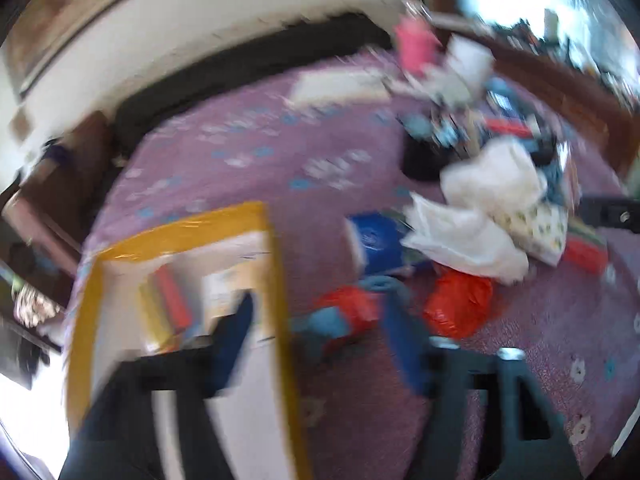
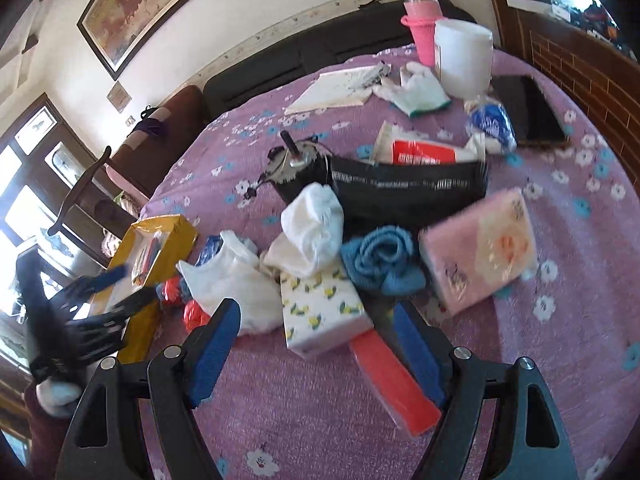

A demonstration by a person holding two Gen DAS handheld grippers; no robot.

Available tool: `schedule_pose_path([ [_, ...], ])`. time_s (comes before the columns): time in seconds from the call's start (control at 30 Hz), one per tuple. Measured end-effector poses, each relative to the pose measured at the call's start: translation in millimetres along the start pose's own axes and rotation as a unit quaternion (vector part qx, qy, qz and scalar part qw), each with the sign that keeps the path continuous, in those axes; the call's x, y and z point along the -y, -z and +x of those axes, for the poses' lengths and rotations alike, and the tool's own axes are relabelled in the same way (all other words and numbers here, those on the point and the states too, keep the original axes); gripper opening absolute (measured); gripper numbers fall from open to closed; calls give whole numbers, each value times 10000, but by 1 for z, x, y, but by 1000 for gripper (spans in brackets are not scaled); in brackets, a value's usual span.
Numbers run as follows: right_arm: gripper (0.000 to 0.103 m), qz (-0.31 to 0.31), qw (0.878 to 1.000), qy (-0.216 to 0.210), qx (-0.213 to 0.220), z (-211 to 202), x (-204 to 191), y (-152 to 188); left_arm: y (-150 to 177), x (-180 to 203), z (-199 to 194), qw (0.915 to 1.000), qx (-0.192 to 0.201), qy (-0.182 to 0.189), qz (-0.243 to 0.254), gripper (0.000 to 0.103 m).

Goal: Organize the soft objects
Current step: 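Grasp the blue knitted toy with red bag using left tool while right grasps the white plastic bag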

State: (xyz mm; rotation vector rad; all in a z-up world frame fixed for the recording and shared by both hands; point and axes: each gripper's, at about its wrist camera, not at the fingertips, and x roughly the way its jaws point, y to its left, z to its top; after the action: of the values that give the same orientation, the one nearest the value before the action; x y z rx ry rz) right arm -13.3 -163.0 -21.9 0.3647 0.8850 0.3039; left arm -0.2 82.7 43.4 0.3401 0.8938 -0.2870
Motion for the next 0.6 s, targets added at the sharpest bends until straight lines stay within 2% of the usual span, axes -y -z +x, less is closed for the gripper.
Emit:
schedule_pose_path([
  [0.1, 83, -116, 9998, -115, -76, 5, -3, 2, -7, 1, 25, 9989, -364, 208, 193, 38],
  [0.17, 83, -227, 9995, -172, -129, 10, -9, 0, -11, 0, 29, 9982, -388, 176, 411, 38],
  [0.2, 83, -288, 9992, -205, -162, 14, -14, -1, -13, 3, 30, 9974, -402, 96, 594, 42],
  [0.23, 83, -352, 9990, -215, -185, 18, -19, -2, -9, 5, 27, 9967, -429, 56, 692, 52],
  [0.3, 83, -506, 9980, -278, -260, 27, -31, -6, -7, 10, 33, 9938, -647, 141, 893, 60],
  [0.37, 83, -668, 9969, -317, -255, 33, -46, -10, -1, 20, 39, 9895, -844, 219, 1153, 55],
  [0.4, 83, -726, 9966, -315, -219, 33, -51, -10, -2, 22, 37, 9895, -768, 343, 1173, 36],
  [0.43, 83, -798, 9962, -302, -161, 32, -58, -11, -2, 23, 36, 9890, -832, 440, 1141, 33],
  [0.6, 83, -1084, 9939, -163, 104, 20, -76, -7, -2, 15, 20, 9939, -478, 583, 803, 32],
])
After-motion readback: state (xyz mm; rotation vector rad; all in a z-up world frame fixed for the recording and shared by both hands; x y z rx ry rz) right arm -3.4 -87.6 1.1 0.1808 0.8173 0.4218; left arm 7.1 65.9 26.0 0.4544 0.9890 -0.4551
